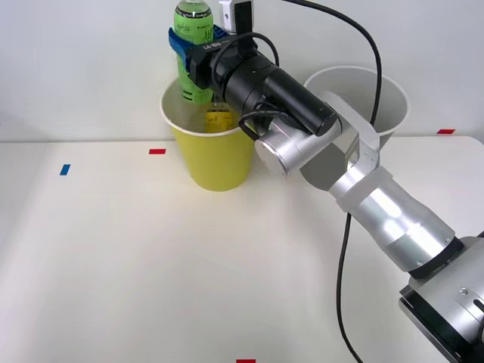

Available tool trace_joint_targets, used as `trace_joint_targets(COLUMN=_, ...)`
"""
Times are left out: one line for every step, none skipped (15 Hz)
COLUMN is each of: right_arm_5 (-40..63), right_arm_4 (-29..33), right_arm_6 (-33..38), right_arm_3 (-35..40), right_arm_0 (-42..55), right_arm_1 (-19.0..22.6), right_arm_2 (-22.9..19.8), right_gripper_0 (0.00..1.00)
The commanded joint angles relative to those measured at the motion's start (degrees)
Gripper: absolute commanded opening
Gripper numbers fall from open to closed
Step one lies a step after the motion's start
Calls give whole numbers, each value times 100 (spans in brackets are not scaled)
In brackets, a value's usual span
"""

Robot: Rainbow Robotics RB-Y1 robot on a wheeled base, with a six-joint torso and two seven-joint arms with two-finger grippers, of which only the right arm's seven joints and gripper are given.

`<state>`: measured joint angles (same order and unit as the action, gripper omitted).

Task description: Put cans in the gray bin, plastic bottles in the light green bin

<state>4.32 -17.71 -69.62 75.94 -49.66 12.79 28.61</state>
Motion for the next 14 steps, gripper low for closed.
trace_joint_targets(right_arm_5=-2, right_arm_4=22, right_arm_6=18, right_arm_3=0, right_arm_0=0, right_arm_1=4, right_arm_2=4, right_gripper_0=100)
trace_joint_targets(right_arm_5=-2, right_arm_4=22, right_arm_6=10, right_arm_3=0, right_arm_0=0, right_arm_1=4, right_arm_2=-5, right_gripper_0=100)
trace_joint_targets(right_arm_5=-2, right_arm_4=22, right_arm_6=-17, right_arm_3=0, right_arm_0=0, right_arm_1=13, right_arm_2=4, right_gripper_0=100)
trace_joint_targets(right_arm_5=-10, right_arm_4=30, right_arm_6=-17, right_arm_3=0, right_arm_0=9, right_arm_1=40, right_arm_2=4, right_gripper_0=100)
trace_joint_targets(right_arm_5=-54, right_arm_4=30, right_arm_6=-26, right_arm_3=9, right_arm_0=18, right_arm_1=57, right_arm_2=4, right_gripper_0=100)
trace_joint_targets(right_arm_5=-177, right_arm_4=30, right_arm_6=-34, right_arm_3=26, right_arm_0=70, right_arm_1=84, right_arm_2=4, right_gripper_0=100)
trace_joint_targets(right_arm_5=-353, right_arm_4=39, right_arm_6=-43, right_arm_3=132, right_arm_0=220, right_arm_1=145, right_arm_2=-5, right_gripper_0=100)
trace_joint_targets(right_arm_5=-406, right_arm_4=39, right_arm_6=-43, right_arm_3=334, right_arm_0=387, right_arm_1=215, right_arm_2=-5, right_gripper_0=100)
trace_joint_targets(right_arm_5=-406, right_arm_4=30, right_arm_6=1, right_arm_3=694, right_arm_0=615, right_arm_1=312, right_arm_2=-5, right_gripper_0=100)
trace_joint_targets(right_arm_5=-406, right_arm_4=22, right_arm_6=10, right_arm_3=1011, right_arm_0=835, right_arm_1=382, right_arm_2=-49, right_gripper_0=100)
trace_joint_targets(right_arm_5=-406, right_arm_4=13, right_arm_6=18, right_arm_3=1345, right_arm_0=1081, right_arm_1=444, right_arm_2=-102, right_gripper_0=100)
trace_joint_targets(right_arm_5=-406, right_arm_4=13, right_arm_6=27, right_arm_3=1802, right_arm_0=1476, right_arm_1=567, right_arm_2=-190, right_gripper_0=100)
trace_joint_targets(right_arm_5=-415, right_arm_4=39, right_arm_6=-17, right_arm_3=2162, right_arm_0=1793, right_arm_1=734, right_arm_2=-286, right_gripper_0=100)
trace_joint_targets(right_arm_5=-432, right_arm_4=66, right_arm_6=-26, right_arm_3=2452, right_arm_0=2039, right_arm_1=910, right_arm_2=-365, right_gripper_0=100)
